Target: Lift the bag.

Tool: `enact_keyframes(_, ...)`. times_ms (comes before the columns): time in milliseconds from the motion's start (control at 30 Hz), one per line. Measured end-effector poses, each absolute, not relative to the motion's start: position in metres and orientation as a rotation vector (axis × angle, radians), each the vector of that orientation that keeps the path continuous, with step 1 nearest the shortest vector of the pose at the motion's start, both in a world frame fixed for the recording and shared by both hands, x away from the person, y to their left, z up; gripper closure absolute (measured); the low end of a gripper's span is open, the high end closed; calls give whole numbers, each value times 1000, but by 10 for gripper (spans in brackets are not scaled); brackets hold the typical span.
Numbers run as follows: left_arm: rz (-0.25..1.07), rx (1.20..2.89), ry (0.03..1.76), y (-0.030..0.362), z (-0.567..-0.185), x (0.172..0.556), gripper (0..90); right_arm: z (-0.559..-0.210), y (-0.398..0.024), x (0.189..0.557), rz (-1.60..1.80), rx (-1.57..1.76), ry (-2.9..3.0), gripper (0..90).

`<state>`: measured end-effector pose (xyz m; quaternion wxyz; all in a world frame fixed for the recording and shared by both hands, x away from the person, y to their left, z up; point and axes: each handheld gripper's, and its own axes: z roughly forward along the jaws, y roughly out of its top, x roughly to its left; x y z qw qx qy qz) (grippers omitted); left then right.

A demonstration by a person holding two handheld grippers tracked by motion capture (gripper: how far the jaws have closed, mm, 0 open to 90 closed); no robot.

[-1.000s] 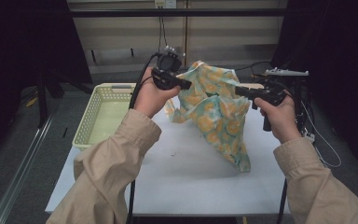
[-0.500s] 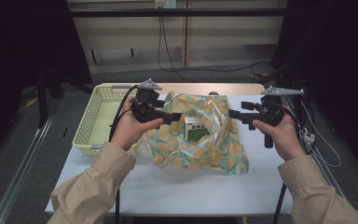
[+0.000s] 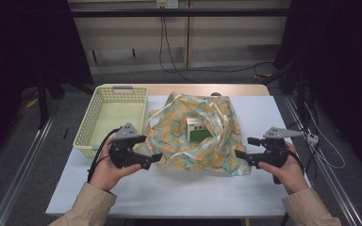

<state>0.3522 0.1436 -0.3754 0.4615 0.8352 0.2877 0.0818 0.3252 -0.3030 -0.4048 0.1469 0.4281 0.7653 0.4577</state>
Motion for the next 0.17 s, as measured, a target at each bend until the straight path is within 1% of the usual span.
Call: enact_keyframes(167, 210, 2042, 715, 157, -394, 338, 106, -422, -302, 314, 1308, 1232, 2204, 196)
